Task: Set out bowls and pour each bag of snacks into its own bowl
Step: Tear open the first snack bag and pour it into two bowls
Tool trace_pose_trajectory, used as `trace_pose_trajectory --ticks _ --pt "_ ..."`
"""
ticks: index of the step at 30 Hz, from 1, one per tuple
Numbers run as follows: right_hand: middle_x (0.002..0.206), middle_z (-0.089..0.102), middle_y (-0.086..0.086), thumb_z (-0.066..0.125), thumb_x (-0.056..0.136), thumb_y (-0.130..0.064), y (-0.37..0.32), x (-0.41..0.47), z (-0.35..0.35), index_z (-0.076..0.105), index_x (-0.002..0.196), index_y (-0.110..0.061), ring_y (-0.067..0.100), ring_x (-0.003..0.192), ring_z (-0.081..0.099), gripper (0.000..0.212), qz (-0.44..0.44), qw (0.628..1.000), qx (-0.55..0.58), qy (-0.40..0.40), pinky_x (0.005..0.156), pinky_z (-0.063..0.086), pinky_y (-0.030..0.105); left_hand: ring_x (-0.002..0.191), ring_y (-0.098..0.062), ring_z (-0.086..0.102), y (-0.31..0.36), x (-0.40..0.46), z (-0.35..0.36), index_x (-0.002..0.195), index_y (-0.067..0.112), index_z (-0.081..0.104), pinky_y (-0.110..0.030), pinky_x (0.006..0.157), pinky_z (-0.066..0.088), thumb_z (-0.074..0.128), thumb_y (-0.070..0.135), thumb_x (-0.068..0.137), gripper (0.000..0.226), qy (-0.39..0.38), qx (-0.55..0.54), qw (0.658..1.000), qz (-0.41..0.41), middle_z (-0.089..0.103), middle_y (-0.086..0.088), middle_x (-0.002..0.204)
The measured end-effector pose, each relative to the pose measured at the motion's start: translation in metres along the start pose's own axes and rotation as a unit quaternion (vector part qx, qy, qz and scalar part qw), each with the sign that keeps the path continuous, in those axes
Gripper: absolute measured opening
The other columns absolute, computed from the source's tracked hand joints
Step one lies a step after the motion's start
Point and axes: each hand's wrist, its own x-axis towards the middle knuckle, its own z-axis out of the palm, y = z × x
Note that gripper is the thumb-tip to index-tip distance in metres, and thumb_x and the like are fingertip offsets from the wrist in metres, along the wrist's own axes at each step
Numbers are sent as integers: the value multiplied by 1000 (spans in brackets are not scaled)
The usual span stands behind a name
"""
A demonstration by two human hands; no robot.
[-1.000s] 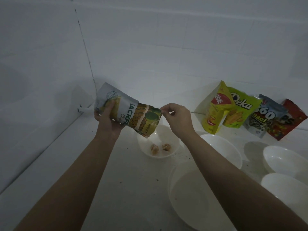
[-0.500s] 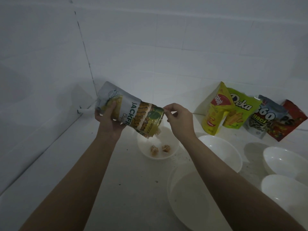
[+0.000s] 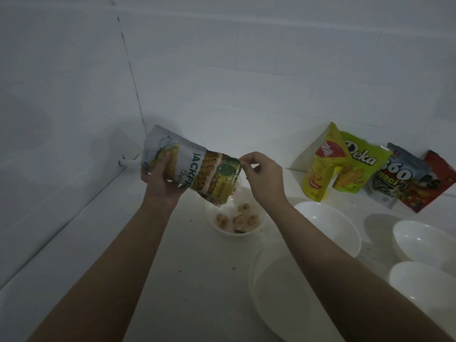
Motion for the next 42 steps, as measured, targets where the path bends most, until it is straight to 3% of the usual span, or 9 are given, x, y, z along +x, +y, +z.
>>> trace_pose_trajectory --ticks 4,12,18,26,42 --pt "86 67 -12 62 94 -13 2 0 1 73 92 -17 1 60 50 12 5 1000 -2 -13 61 40 6 120 -40 56 0 1 -2 145 34 34 -61 81 52 80 16 70 90 1 -1 1000 3 54 -13 135" --pt "88 69 -11 63 94 -16 2 6 2 74 92 -16 -14 64 51 11 -6 999 -25 -41 60 37 3 121 -41 56 4 3 -5 146 35 34 -62 81 51 86 17 61 101 -4 -7 1000 8 54 -15 138" --pt "88 68 -11 62 95 -17 1 10 4 72 90 -18 0 63 53 11 -4 999 -18 -41 58 37 5 120 -40 56 5 4 -7 144 37 36 -61 81 52 82 16 68 91 1 -5 1000 10 54 -14 136" --pt "90 68 -9 61 95 -17 -4 9 8 71 91 -16 -3 59 48 11 -23 998 -33 -57 59 36 6 120 -40 57 8 3 -12 144 36 37 -65 84 50 84 18 65 94 3 -14 1000 16 55 -14 137" --pt "87 66 -11 59 95 -11 -11 4 1 71 92 -15 -6 64 50 13 -50 998 -20 -25 61 36 4 120 -41 57 5 -5 -9 143 34 41 -67 87 48 84 18 66 90 -3 -25 1000 11 55 -13 138"
